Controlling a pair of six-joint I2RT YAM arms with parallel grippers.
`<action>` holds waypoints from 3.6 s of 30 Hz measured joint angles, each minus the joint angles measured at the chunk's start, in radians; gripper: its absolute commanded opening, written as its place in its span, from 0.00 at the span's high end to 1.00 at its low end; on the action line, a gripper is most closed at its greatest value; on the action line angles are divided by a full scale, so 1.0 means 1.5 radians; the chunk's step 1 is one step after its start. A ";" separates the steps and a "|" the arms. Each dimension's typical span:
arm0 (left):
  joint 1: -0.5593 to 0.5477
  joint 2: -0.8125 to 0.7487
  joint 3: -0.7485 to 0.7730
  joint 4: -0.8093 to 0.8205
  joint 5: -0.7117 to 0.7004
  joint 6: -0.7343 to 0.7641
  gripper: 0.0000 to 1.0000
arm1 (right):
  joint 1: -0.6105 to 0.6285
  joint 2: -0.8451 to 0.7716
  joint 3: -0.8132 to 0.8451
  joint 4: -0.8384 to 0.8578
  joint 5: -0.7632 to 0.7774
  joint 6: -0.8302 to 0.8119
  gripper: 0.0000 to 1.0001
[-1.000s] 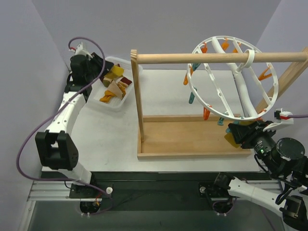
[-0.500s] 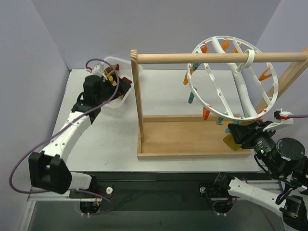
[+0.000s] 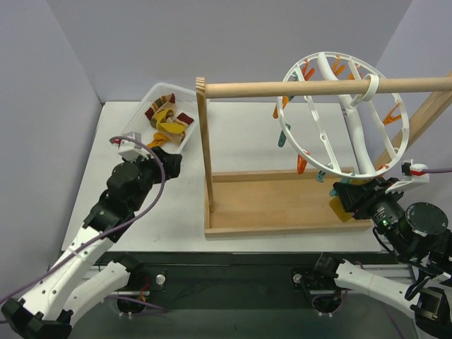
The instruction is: Remove the socks clipped to the hanger
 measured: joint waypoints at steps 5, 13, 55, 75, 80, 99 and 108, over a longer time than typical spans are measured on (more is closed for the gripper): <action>0.002 -0.114 -0.050 0.039 0.106 0.035 0.23 | 0.000 0.000 0.000 0.000 -0.004 0.003 0.76; -0.039 -0.133 -0.206 0.278 0.392 -0.022 0.32 | 0.000 0.000 0.000 0.001 -0.013 0.006 0.68; -0.538 0.932 0.498 0.650 0.041 0.438 0.03 | 0.000 0.020 0.028 -0.021 -0.048 0.022 0.57; -0.505 1.017 0.621 0.640 0.484 0.275 0.80 | 0.000 0.015 0.028 -0.027 -0.057 0.027 0.58; -0.505 1.015 0.620 0.609 0.467 0.246 1.00 | 0.000 0.013 0.027 -0.031 -0.057 0.031 0.54; -0.437 0.650 0.290 0.643 0.571 0.030 1.00 | 0.000 -0.011 0.050 -0.098 -0.122 0.036 0.16; -0.423 0.542 0.196 0.646 0.648 -0.034 1.00 | 0.001 -0.011 0.084 -0.102 -0.216 0.032 0.16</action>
